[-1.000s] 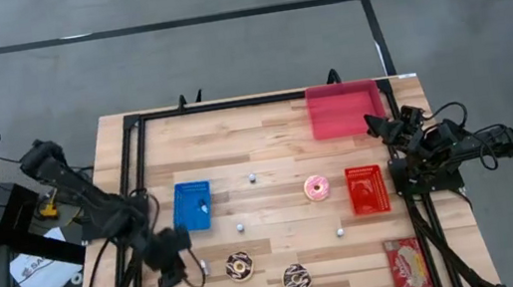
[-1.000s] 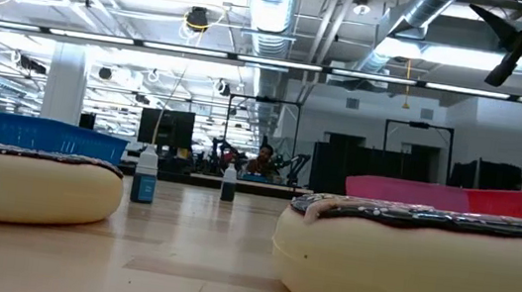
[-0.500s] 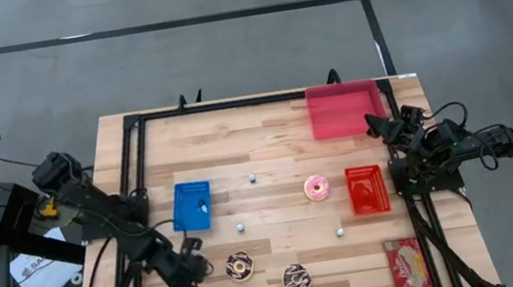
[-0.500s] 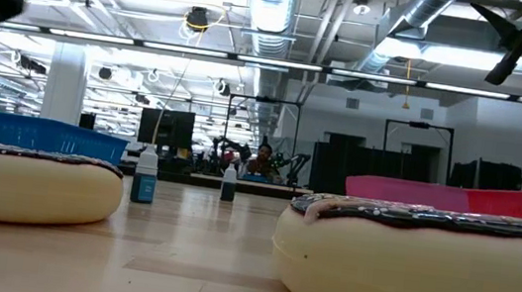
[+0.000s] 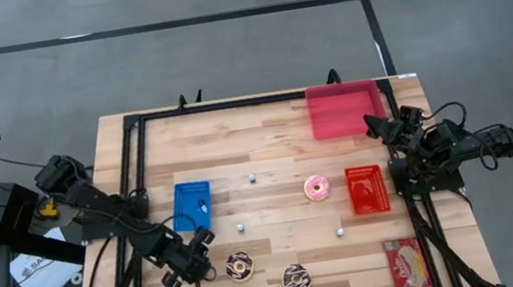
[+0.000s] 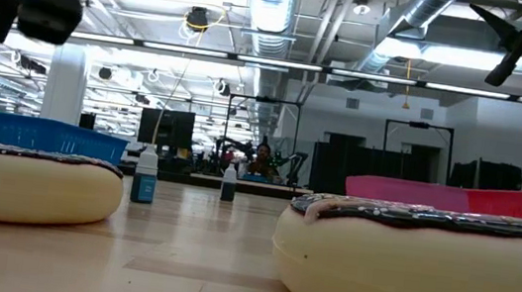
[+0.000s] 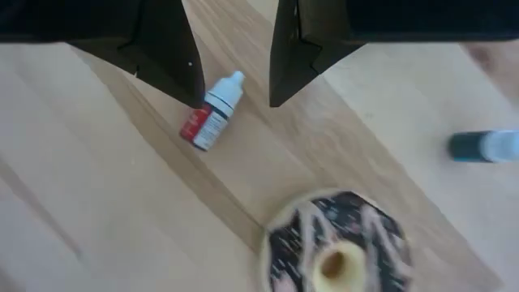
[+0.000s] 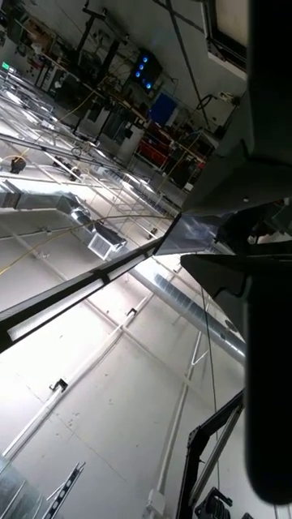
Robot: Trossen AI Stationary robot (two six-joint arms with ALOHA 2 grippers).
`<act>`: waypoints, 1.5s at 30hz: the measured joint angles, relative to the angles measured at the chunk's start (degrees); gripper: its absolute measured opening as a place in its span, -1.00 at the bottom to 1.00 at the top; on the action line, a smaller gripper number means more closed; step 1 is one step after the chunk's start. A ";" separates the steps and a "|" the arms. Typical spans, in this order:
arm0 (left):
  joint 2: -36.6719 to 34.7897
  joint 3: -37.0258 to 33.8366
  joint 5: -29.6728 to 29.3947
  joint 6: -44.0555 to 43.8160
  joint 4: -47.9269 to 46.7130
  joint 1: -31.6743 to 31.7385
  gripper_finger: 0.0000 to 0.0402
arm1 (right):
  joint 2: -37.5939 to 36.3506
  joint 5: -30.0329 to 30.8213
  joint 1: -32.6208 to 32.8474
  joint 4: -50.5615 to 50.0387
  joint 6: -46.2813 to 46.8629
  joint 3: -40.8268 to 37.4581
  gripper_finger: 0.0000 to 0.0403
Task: Pick & Place Food Item
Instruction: Put the red food coloring bottle into the blue bin
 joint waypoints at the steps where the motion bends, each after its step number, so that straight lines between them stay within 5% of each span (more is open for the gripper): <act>1: 0.15 -0.51 0.08 -0.04 -0.19 -0.17 -0.32 | -0.02 0.00 0.00 0.01 0.02 0.00 -0.59; 38: 7.95 -4.02 -0.91 -0.51 11.34 -2.19 -0.32 | 0.00 0.17 0.00 -4.48 2.97 0.00 -0.59; 45: 7.95 -4.02 -0.79 -4.38 11.23 -2.21 -0.50 | 0.00 0.17 0.00 -4.50 2.96 0.00 -0.59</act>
